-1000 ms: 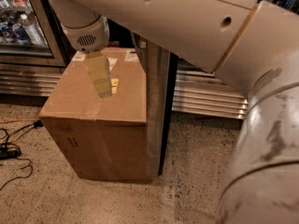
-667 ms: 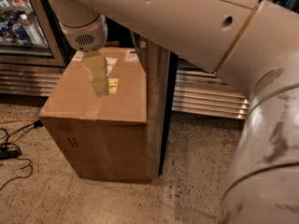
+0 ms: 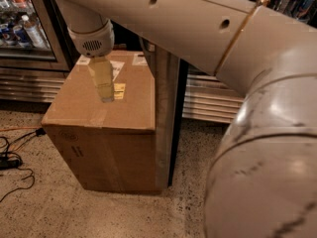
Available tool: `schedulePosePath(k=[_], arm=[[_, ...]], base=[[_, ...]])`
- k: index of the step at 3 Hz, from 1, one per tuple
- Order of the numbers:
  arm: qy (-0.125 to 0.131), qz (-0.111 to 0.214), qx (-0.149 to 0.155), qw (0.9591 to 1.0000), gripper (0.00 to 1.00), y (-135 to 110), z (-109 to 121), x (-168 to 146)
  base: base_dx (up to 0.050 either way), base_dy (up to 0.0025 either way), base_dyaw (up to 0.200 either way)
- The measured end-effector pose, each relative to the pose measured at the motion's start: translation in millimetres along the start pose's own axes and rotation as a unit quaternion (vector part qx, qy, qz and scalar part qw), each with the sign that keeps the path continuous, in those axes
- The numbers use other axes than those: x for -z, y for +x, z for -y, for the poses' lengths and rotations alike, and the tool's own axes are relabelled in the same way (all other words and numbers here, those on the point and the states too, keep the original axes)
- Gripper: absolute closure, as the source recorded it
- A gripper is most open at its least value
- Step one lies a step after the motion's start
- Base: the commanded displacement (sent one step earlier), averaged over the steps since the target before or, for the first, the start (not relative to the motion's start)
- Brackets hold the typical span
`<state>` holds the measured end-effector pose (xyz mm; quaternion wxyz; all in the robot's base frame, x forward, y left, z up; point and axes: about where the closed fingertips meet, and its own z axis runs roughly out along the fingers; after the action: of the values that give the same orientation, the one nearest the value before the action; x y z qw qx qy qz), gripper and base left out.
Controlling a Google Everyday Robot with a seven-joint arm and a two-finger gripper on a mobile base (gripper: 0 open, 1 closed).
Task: Close left fridge door
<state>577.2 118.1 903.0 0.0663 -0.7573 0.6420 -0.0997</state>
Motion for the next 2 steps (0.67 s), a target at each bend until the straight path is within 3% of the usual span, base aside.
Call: schedulePosePath(k=[1,2], arm=[[-0.013,0.008,-0.001,0.9999,0.0,-5.8,7.4,-20.9],[-0.013,0.008,-0.001,0.9999,0.0,-5.8,7.4,-20.9]], base=[[0.0,0.0,0.0],[0.0,-0.00001,-0.2]])
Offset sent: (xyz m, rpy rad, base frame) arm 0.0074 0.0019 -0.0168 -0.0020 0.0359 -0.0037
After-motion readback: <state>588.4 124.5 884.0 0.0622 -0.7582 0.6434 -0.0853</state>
